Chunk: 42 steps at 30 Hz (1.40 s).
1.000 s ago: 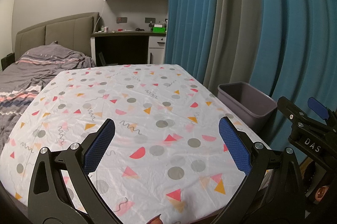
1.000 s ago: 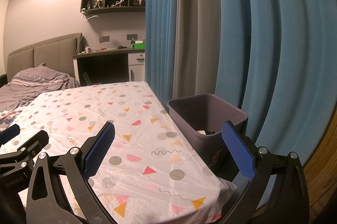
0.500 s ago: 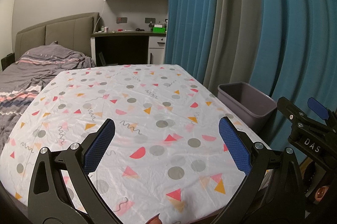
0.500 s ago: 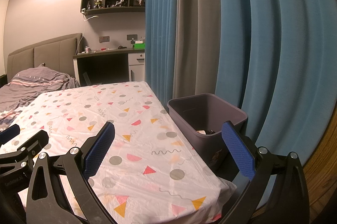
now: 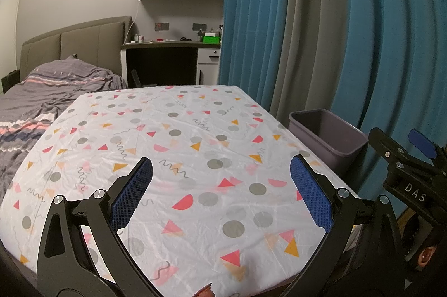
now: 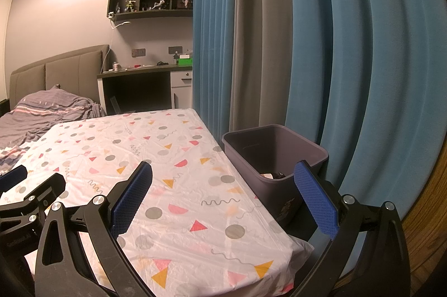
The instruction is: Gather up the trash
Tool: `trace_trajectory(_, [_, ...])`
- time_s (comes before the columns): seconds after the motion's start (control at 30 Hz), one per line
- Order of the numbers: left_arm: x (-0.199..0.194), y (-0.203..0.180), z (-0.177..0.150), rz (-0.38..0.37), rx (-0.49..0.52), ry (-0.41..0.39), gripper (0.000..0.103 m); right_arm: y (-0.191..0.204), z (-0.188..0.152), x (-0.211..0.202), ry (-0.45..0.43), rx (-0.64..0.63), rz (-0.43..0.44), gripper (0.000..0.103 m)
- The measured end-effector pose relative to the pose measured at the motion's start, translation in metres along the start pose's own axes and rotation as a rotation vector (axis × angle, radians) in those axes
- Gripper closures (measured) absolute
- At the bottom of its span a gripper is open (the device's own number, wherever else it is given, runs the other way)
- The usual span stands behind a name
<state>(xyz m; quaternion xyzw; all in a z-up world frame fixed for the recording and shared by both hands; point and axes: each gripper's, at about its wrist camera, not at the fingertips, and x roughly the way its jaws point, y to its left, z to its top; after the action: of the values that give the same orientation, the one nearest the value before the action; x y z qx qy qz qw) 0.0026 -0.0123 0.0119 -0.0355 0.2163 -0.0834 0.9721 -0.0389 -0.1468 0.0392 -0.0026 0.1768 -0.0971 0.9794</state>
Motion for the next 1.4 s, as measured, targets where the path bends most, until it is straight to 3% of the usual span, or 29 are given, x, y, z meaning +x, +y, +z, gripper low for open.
trace_trajectory(0.9, [0.0003,-0.0017,0.0006,-0.001,-0.002,0.002,0.006,-0.0004,0.0002,0.0002,0.000,0.000,0.000,0.006])
trace_trajectory(1.23, [-0.0022,-0.0010,-0.0016,-0.037,-0.009,-0.011,0.006,0.0004,0.0000,0.0004,0.003,0.001,-0.001,0.006])
trace_trajectory(1.4, [-0.0028,0.0000,-0.0012,-0.021,-0.006,-0.013,0.028,-0.0003,0.0004,0.0007,0.004,0.001,-0.001,0.006])
